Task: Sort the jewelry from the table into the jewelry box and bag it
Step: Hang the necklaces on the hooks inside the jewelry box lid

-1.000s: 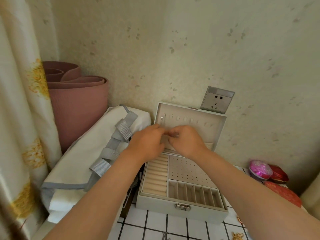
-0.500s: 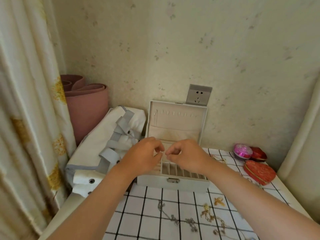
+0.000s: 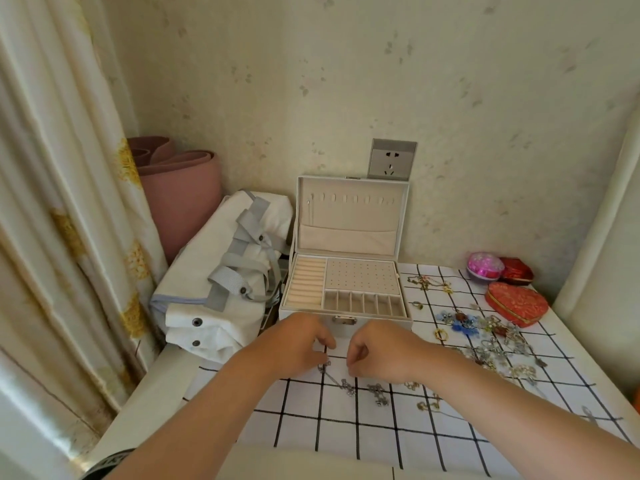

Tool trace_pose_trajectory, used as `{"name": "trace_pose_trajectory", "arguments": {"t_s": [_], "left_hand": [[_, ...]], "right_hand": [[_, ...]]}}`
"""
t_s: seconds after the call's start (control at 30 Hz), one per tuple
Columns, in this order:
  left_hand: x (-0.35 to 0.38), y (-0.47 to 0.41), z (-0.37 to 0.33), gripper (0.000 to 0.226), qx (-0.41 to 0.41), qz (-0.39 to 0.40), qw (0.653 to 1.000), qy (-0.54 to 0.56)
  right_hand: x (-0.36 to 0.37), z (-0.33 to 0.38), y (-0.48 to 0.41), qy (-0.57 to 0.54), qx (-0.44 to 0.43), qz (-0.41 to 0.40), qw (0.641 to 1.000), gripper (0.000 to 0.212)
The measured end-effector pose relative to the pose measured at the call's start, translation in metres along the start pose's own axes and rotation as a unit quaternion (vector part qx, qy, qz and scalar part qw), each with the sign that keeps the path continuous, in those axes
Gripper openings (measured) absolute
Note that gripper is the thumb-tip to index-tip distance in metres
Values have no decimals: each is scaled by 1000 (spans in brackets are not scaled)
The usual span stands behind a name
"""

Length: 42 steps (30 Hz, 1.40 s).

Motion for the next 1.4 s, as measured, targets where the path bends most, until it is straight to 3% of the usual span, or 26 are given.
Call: {"name": "trace_pose_trajectory", "arguments": {"t_s": [0.17,0.4,0.67,0.97,1.27,1.4], "left_hand": [[9,1,0,16,4,21,1000,-16],[5,9,29,1,-61,32,997,-16],[3,20,40,25,-76,55,996,-2],[0,23,32,7,-73,9,996,-57],[7,27,25,15,-65,11,993,-95],[1,27,18,22,-43,-1,996,-76]], "right_hand": [[14,12,-5,2,-16,-7,1000,15],[19,16,-13,24,-18,6,1000,13],[18,16,-17,26,-18,4,999,11],[16,42,-19,36,-89,-98,990,15],[28,50,-27,108,-102,-65,987,19],[20,46,-24,82,-92,-75,990,19]]}}
Point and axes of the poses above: each hand's wrist, its own y-axis away from the middle knuckle, its own x-axis out of the palm, z = x × y, the point moved 10 cm from there along -y, towards the middle knuckle, and after that the axes turned 4 degrees about y, right-handed, at the moved point
